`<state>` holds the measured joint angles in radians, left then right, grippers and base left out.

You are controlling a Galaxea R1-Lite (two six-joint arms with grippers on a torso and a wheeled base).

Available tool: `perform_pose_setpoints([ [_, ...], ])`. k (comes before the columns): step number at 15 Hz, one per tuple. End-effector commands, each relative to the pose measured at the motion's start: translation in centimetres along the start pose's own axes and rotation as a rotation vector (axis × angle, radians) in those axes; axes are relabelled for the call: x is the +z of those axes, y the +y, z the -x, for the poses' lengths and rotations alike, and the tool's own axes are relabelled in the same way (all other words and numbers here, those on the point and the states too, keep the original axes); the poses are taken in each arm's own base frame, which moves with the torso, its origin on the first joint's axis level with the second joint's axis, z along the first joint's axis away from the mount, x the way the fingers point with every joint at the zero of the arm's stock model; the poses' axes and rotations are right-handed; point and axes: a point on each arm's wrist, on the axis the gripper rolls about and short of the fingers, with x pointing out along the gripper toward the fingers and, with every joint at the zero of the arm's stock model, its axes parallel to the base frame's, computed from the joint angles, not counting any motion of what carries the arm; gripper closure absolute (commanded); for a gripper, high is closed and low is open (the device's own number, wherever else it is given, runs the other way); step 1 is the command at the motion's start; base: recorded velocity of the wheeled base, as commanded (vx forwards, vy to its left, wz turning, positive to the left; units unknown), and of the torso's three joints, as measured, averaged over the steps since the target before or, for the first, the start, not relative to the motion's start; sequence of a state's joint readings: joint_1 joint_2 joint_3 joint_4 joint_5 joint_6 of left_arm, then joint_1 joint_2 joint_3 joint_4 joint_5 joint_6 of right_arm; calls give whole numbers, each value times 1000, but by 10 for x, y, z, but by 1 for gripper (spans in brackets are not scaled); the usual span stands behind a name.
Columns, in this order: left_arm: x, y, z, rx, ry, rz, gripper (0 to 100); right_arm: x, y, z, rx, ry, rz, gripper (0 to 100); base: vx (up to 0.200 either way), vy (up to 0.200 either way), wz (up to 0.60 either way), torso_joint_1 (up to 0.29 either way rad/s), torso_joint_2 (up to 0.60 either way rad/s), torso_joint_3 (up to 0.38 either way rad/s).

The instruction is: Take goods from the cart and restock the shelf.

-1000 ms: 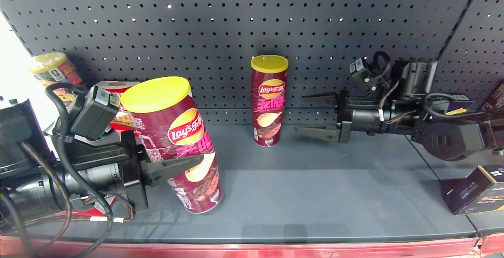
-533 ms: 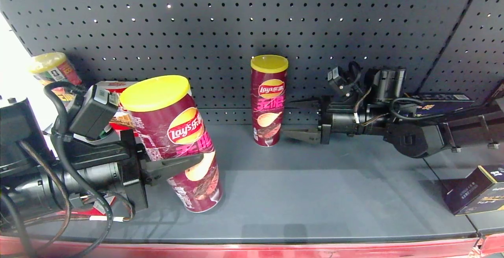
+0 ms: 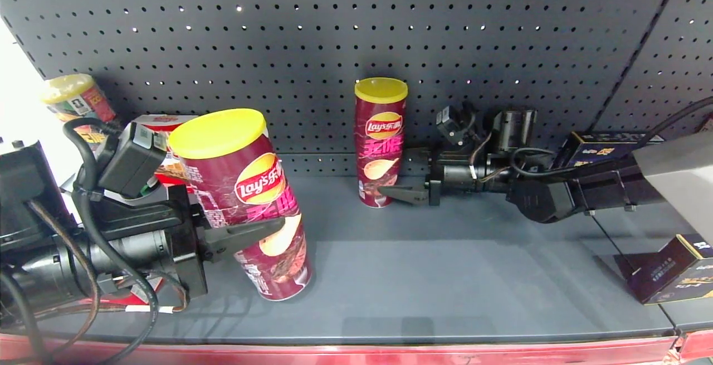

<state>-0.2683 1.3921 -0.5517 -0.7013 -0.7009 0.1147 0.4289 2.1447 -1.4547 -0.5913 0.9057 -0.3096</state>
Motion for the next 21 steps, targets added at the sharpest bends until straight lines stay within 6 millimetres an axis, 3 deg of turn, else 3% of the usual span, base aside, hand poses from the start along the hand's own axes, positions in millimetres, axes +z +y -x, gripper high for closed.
perform_pose_setpoints([
  [1, -1, 0, 1, 1, 3, 2, 100, -10, 1, -11, 17, 4, -11, 0, 0, 0, 0, 0, 0, 0],
  [11, -5, 1, 4, 18, 13, 11, 100, -11, -8, -33, 6, -22, 14, 0, 0, 0, 0, 0, 0, 0],
  [12, -6, 0, 4, 18, 16, 13, 100, -10, -8, -33, 17, -28, 10, 100, 0, 0, 0, 0, 0, 0],
  [16, -9, 0, 4, 17, 23, 17, 100, -5, -5, -33, 14, -28, 2, 100, 0, 0, 0, 0, 0, 0],
  [21, -9, 0, 4, 17, 22, 15, 100, 28, 9, -20, 12, -55, 28, 100, 0, 0, 0, 0, 0, 0],
])
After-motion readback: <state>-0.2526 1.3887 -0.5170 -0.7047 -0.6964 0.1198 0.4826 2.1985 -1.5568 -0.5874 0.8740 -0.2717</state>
